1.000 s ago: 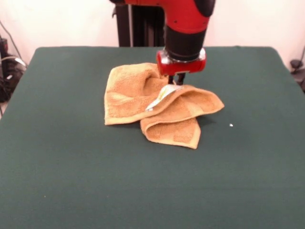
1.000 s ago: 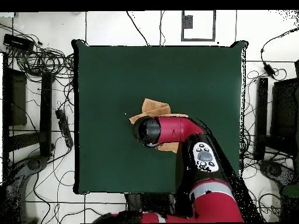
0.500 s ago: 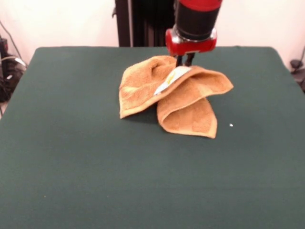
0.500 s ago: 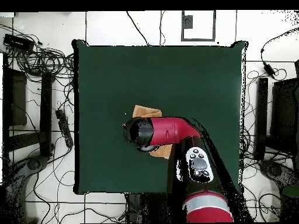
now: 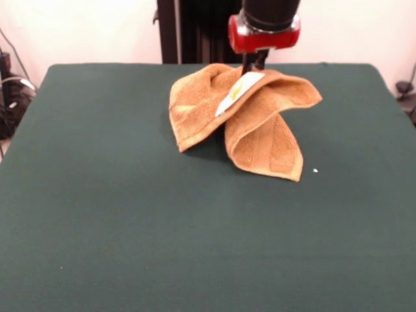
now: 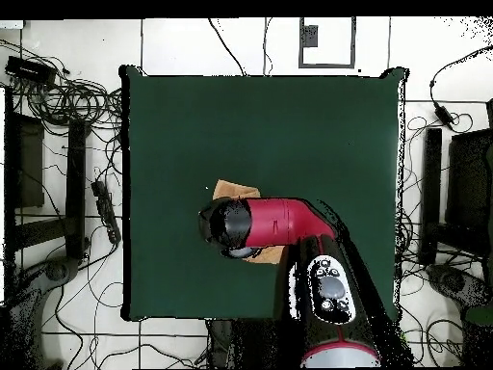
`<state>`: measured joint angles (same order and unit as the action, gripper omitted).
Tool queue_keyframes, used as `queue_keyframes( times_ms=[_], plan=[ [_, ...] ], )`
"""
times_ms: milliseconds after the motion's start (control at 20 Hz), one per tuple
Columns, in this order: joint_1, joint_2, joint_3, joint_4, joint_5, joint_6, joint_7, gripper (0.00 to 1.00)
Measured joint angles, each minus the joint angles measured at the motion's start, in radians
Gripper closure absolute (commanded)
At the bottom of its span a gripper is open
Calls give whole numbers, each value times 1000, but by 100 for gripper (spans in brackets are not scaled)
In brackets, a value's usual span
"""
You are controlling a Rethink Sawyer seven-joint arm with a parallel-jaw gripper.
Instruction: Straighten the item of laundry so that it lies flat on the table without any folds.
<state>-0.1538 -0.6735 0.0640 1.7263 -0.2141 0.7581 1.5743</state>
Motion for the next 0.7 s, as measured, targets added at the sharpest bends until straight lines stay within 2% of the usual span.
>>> queue_keyframes(
  times_ms=[700],
  plan=[
    [27,-104,0,117,125,16,0,100]
  ],
)
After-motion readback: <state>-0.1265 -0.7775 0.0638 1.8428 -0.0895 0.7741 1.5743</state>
